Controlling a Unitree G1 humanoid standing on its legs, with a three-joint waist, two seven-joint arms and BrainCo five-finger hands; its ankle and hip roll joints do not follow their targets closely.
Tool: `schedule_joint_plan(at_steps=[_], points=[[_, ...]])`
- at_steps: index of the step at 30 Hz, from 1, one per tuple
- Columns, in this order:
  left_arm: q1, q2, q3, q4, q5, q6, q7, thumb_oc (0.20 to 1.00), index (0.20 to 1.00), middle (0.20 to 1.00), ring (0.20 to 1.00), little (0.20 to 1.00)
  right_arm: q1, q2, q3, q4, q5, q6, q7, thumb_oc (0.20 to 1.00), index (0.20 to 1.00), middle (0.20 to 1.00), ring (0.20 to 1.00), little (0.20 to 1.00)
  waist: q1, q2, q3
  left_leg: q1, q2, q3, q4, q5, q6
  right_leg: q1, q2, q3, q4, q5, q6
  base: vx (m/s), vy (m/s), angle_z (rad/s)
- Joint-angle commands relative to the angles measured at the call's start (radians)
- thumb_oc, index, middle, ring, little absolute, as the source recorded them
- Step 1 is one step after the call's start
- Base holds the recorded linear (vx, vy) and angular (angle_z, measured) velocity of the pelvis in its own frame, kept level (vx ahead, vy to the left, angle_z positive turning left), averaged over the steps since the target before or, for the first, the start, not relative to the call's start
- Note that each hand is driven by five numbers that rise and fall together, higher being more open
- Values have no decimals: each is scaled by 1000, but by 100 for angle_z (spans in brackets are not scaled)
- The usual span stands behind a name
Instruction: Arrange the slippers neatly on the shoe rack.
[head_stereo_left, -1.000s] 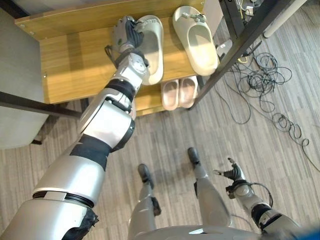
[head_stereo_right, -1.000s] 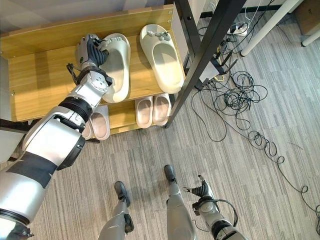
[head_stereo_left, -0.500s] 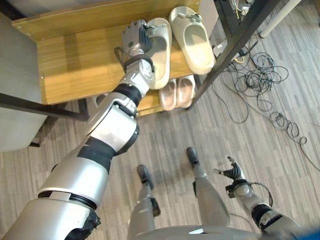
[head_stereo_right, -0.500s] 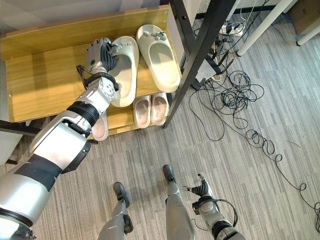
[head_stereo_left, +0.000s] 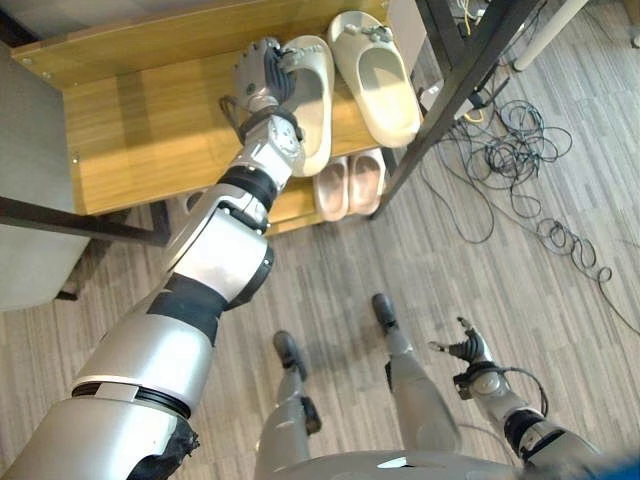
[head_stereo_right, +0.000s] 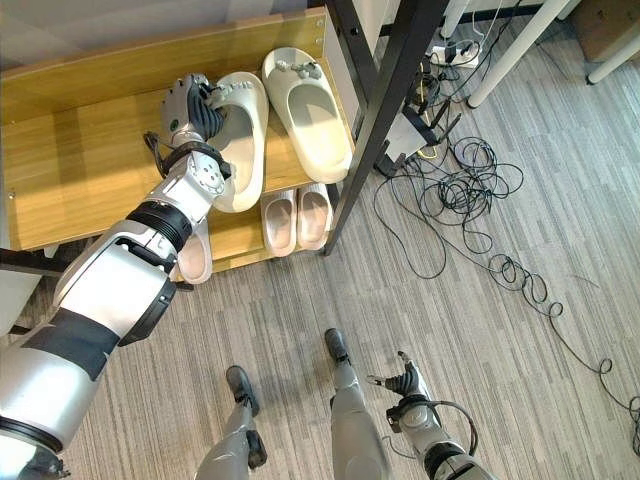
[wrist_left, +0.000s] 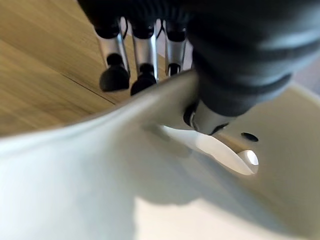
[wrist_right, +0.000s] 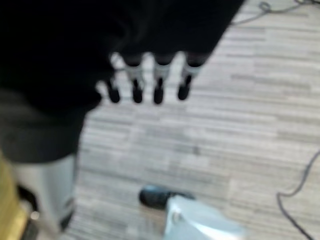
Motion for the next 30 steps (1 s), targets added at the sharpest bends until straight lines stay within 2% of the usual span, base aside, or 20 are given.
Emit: schedule_joint_plan(at_steps=[1, 6, 18, 19, 20, 21, 22, 30], points=[[-17, -65, 73, 131, -26, 5, -62, 200, 200, 200, 200, 200, -72, -71, -6, 12, 19, -7, -8, 1000, 1000, 1000, 1000, 1000, -31, 21, 94, 49, 110, -97, 4, 2, -118, -29, -27, -39, 49, -9, 76, 0, 0, 0], [-22, -95, 96, 130, -66, -9, -70, 200, 200, 200, 200, 200, -82, -73, 5, 19, 19, 3, 0, 1000, 1000, 1000, 1000, 1000, -35, 25, 97, 59, 111, -88, 4, -1, -118, -28, -23, -31, 50, -10, 74, 0, 0, 0], [9, -169, 160, 89, -261, -83, -123, 200, 200, 200, 200, 200, -81, -72, -7, 46, 28, 25, 0, 1000, 1000, 1000, 1000, 1000, -30, 44, 88, 73, 109, -89, 4, -2, -116, -9, -25, -37, 43, -13, 70, 0, 0, 0], [9, -169, 163, 86, -275, -87, -128, 244, 244, 244, 244, 244, -81, -71, -7, 46, 28, 26, 0, 1000, 1000, 1000, 1000, 1000, -29, 46, 86, 74, 109, -90, 4, -2, -116, -8, -24, -37, 43, -13, 70, 0, 0, 0], [9, -170, 165, 84, -284, -92, -131, 426, 426, 426, 426, 426, -82, -71, -7, 47, 28, 27, 1, 1000, 1000, 1000, 1000, 1000, -29, 47, 84, 75, 108, -90, 4, -2, -116, -6, -25, -37, 42, -13, 70, 0, 0, 0], [8, -172, 170, 80, -306, -101, -136, 561, 561, 561, 561, 561, -85, -71, -8, 49, 28, 28, 1, 1000, 1000, 1000, 1000, 1000, -29, 49, 83, 75, 108, -90, 4, -3, -116, -5, -25, -37, 42, -13, 70, 0, 0, 0], [7, -174, 175, 71, -325, -108, -139, 1000, 1000, 1000, 1000, 1000, -86, -70, -7, 50, 28, 30, 0, 1000, 1000, 1000, 1000, 1000, -28, 50, 81, 76, 107, -91, 4, -4, -116, -3, -25, -37, 41, -13, 70, 0, 0, 0], [-4, -173, 163, 51, -354, -122, -154, 1000, 1000, 1000, 1000, 1000, -89, -73, -8, 59, 25, 35, -1, 1000, 1000, 1000, 1000, 1000, -25, 62, 75, 71, 104, -90, 4, -1, -114, -6, -24, -38, 41, -12, 70, 0, 0, 0]])
